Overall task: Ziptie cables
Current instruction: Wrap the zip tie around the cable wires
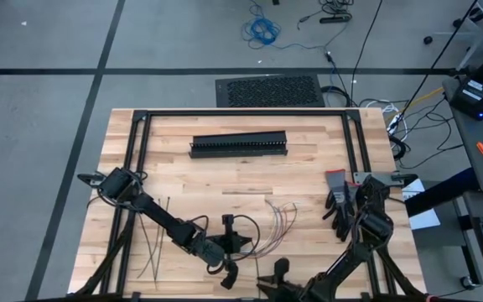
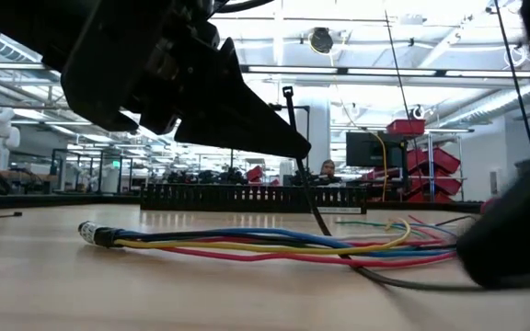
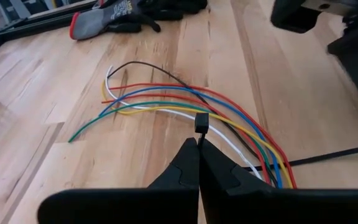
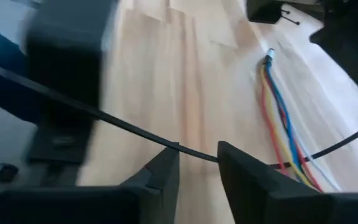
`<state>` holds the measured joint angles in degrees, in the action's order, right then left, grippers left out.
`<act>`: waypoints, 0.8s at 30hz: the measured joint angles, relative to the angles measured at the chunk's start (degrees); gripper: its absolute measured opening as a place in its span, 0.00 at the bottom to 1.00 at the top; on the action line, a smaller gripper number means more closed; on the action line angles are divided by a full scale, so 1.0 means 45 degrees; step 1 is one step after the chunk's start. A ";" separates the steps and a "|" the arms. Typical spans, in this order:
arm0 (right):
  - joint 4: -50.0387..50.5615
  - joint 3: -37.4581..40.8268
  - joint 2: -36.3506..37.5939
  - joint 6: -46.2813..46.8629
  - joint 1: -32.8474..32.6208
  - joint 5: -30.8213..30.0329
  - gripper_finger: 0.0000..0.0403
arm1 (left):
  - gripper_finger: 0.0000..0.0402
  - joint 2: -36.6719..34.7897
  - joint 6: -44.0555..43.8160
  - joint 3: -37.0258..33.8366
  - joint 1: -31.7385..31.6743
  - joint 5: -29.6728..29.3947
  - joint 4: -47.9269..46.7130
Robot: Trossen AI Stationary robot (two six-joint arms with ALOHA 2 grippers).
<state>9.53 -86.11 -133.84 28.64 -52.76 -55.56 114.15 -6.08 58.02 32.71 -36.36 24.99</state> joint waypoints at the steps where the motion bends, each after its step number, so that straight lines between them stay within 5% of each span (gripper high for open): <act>1: -0.0006 0.0000 0.0000 0.0000 -0.0005 0.0018 0.22 | 0.00 -0.0004 0.0037 0.0000 -0.0002 0.0000 0.0004; 24: -0.0366 -0.0039 0.0034 -0.0091 0.0468 0.0737 0.01 | 0.00 -0.0010 0.0342 0.0000 0.0000 -0.0118 -0.0313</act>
<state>7.88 -86.28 -133.69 28.24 -50.65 -52.24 114.10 -4.54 58.02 32.71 -36.89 23.58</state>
